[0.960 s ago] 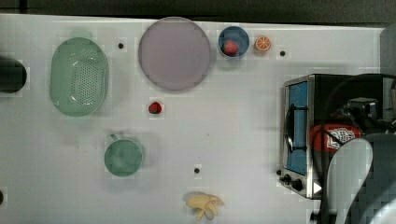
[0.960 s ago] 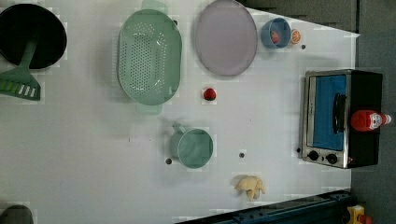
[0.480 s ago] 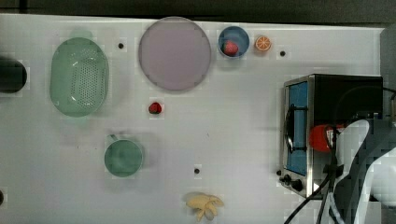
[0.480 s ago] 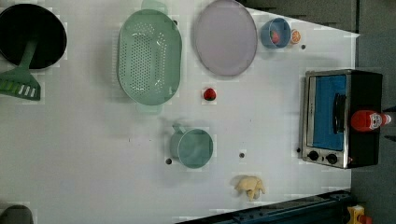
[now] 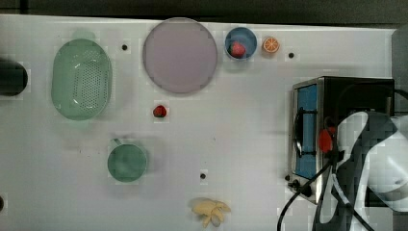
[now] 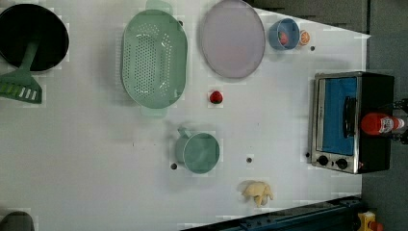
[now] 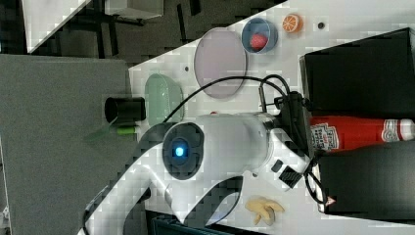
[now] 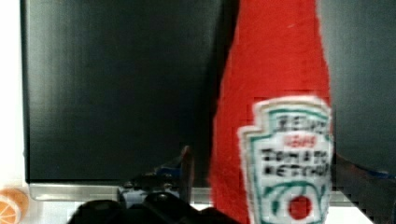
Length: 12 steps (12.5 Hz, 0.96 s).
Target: Pick Ketchup from oven and place it on table.
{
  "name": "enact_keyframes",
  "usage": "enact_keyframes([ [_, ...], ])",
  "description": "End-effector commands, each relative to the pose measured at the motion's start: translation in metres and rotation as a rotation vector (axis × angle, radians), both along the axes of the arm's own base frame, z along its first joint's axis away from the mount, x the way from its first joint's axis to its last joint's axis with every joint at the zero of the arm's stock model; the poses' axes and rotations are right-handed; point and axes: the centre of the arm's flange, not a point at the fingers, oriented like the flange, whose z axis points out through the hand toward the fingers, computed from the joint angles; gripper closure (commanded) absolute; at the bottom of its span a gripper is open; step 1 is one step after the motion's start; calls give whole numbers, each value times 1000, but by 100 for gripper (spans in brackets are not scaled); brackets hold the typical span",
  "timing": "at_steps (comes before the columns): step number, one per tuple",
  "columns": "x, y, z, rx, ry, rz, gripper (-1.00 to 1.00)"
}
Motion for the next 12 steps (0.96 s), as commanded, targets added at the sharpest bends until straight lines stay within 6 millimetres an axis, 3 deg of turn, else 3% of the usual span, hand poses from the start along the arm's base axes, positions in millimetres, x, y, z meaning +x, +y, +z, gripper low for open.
enact_keyframes([
  [1, -7, -10, -1, -26, -41, -57, -100],
  [3, -11, -8, -10, -25, -37, -60, -93],
  [5, -14, -8, -14, -20, -29, -63, -44],
  [6, -13, -8, -10, -22, -36, -62, -29],
  [8, -12, -9, 1, -32, -54, -59, -29],
  [10, -2, -6, 29, -49, -94, -37, -29],
  [12, 18, 10, 84, -93, -137, 37, -29],
])
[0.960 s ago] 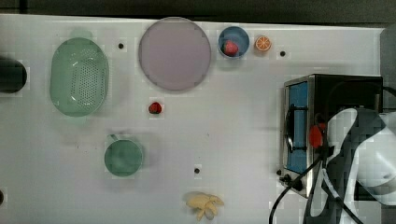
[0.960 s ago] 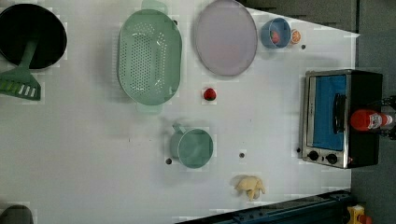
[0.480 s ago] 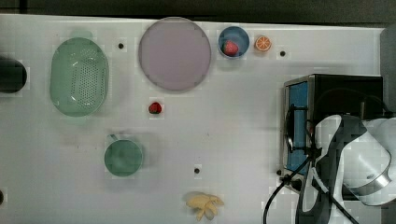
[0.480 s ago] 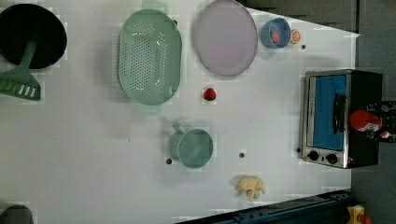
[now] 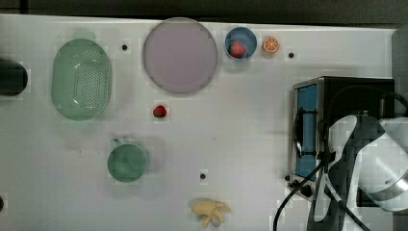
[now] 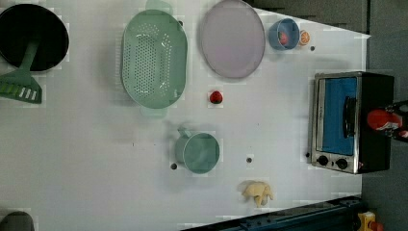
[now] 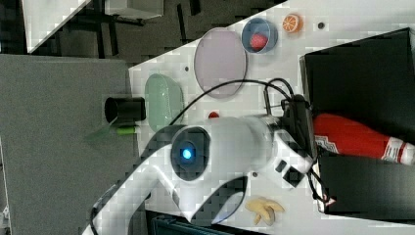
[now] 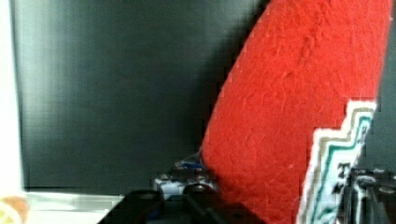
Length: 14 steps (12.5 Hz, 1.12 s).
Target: Pick Ketchup from oven and place it on table.
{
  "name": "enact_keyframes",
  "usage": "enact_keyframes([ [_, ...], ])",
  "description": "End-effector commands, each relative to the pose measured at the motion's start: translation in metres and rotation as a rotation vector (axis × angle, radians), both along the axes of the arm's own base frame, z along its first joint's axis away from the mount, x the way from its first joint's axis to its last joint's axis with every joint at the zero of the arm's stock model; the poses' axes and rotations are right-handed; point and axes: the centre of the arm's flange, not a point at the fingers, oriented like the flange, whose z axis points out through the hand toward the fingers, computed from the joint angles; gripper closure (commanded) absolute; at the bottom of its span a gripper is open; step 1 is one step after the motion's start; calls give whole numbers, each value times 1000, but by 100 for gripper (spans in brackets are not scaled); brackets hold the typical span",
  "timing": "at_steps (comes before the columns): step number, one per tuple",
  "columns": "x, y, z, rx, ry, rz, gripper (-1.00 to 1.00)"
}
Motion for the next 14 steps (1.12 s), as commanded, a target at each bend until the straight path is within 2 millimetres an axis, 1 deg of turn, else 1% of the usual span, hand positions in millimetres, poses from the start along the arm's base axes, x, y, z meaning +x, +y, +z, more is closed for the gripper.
enact_keyframes([
  [1, 25, 18, 121, -85, -112, 76, -29],
  [3, 39, 49, 177, -103, -104, 157, -29],
  [4, 45, 68, 198, -91, -102, 191, -29],
  [5, 52, 91, 215, -72, -93, 231, -29],
  [6, 59, 119, 227, -50, -76, 279, -29],
  [7, 66, 151, 234, -27, -56, 334, -29],
  [8, 73, 187, 238, -8, -37, 399, -29],
  [9, 81, 223, 237, 7, -21, 463, -29],
  [11, 94, 287, 225, 23, 1, 578, -29],
  [12, 96, 313, 215, 32, 17, 623, -29],
  [13, 96, 335, 202, 45, 42, 661, -29],
  [14, 93, 351, 185, 59, 76, 687, -29],
])
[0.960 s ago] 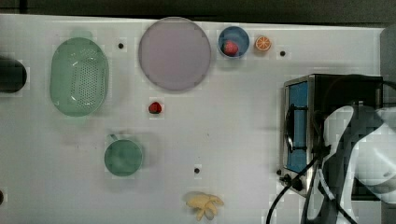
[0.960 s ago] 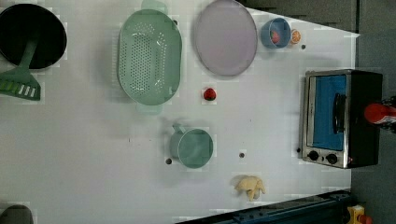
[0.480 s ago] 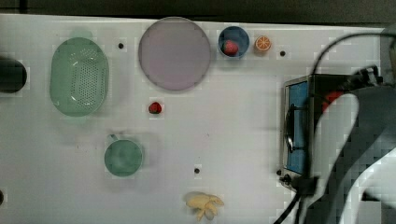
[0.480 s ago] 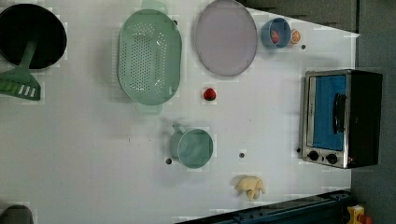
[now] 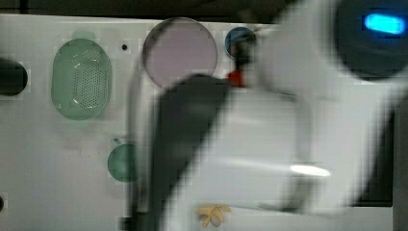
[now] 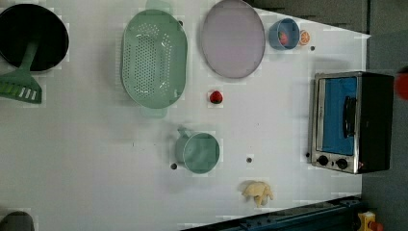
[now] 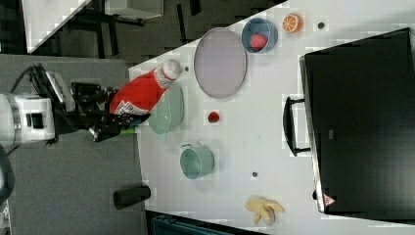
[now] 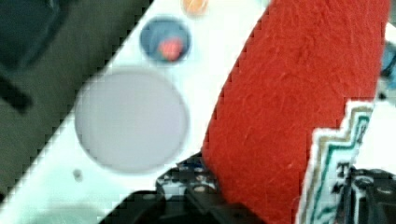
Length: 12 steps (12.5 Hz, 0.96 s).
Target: Pick Ketchup from oven and place it on table.
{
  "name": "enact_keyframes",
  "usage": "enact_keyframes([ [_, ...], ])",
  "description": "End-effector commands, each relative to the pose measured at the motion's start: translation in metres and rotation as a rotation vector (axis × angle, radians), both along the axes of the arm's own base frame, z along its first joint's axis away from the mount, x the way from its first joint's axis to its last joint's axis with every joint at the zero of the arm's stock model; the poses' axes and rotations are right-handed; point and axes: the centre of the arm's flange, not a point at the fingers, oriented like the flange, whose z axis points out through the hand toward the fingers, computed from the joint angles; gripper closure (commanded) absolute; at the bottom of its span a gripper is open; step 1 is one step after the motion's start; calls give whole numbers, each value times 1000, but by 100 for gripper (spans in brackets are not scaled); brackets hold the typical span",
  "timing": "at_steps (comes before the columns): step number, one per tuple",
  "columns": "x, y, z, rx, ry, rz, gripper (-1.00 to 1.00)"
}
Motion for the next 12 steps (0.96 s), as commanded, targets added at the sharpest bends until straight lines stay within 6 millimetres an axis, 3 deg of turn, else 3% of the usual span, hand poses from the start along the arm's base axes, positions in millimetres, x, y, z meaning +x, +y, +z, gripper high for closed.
enact_keyframes([
  [1, 3, 45, -77, -7, 153, 54, -29],
  [3, -5, 51, -123, -6, 202, 65, -29],
  [12, -54, 33, -334, -16, 214, 26, -29],
])
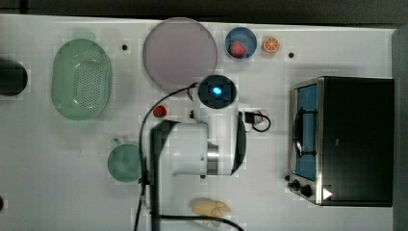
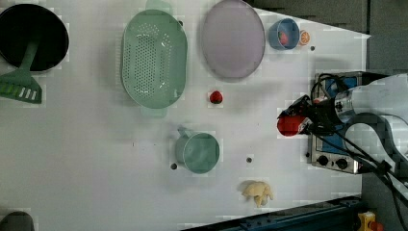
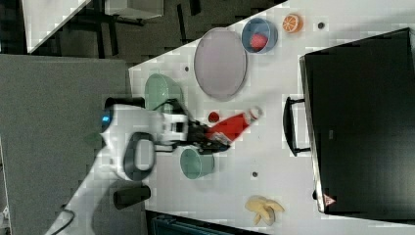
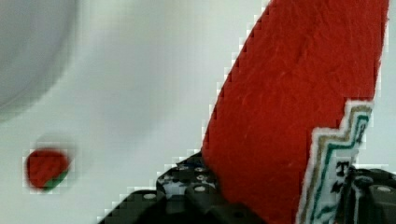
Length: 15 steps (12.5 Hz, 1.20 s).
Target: Pick Ketchup from oven and place it on table.
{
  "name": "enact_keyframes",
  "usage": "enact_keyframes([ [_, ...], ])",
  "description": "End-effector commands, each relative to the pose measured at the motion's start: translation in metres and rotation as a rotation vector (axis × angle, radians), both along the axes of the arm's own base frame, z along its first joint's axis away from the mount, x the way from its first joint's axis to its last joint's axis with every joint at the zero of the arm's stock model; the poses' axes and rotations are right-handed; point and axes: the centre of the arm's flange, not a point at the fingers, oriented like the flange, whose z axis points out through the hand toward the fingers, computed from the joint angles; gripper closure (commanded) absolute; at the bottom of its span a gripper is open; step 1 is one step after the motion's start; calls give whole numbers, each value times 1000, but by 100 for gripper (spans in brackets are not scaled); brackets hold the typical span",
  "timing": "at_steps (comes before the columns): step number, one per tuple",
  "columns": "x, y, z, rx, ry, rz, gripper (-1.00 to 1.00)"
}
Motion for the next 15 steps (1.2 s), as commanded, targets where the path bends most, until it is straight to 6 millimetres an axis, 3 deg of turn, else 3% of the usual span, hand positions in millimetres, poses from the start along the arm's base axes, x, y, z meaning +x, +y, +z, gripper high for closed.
enact_keyframes([
  [1, 1, -4, -23, -2, -83, -48, -29],
  [4, -4, -3, -66, -11, -148, -42, -29],
  [5, -9, -3, -78, -12, -144, -42, -38],
  [8, -7, -1, -86, -14, -192, -41, -100],
  [9, -8, -1, -83, -13, -189, -41, -100],
  [12, -1, 1, -43, -6, -214, -42, -100],
  [15, 15, -2, 45, 5, -286, -49, -100],
])
